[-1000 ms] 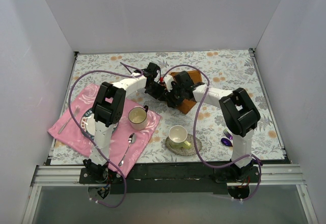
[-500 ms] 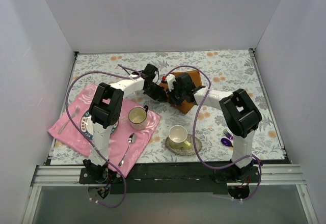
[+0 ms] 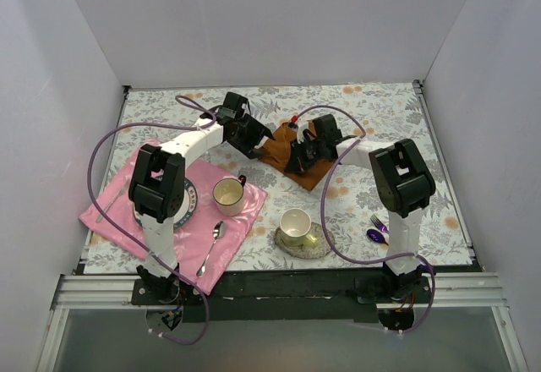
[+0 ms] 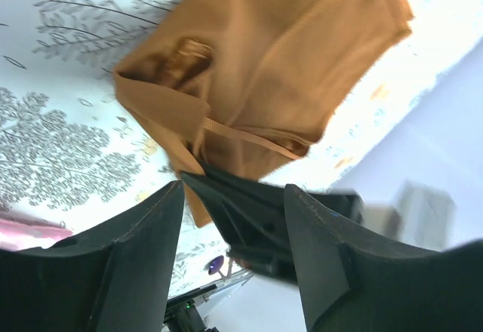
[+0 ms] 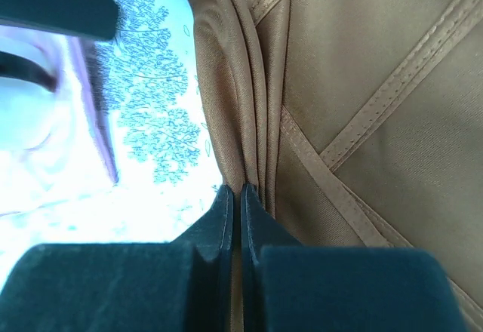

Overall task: Fold the napkin, place the utensils inside, and roll it up
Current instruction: Roll the napkin with the utensil

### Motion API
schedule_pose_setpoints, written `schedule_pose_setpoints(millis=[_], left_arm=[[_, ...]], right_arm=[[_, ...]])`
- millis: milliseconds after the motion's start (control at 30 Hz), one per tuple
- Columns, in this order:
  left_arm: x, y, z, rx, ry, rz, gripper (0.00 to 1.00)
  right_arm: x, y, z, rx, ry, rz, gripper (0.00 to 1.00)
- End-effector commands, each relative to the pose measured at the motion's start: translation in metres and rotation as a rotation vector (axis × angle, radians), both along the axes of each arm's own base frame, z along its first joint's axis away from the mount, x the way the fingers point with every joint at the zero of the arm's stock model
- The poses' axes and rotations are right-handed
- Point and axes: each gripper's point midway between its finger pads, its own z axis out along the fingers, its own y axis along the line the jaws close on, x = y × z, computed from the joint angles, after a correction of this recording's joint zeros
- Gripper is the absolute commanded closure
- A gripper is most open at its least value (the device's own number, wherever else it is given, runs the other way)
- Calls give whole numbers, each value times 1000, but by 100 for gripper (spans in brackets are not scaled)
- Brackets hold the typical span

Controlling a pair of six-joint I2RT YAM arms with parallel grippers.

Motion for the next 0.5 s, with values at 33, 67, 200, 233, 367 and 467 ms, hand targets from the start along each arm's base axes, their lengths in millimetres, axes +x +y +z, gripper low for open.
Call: schedule_pose_setpoints(millis=[33,67,200,233,367,467], left_arm=[[-6,-4,54,-42,-135,-66,44],[-10,-5,52,-37,-132,-81,44],[-21,-10,33,-12,-91,-121,40],[-21,-9,29,-2,-87,-123,38],[-8,-4,13,97,-72,-157,40],[-4,6,-3,204,-33,-177,48]], right_arm=[[-37,-21,-40,44,368,-26,99],[-36,-25,-38,56,417,-44,99],[-34,-32,-48,72,514,-75,99],[-33,-34,-51,68,524,-82,99],[-27,-37,-53,44,511,-84,99],[-24,-39,-55,23,500,-88,99]])
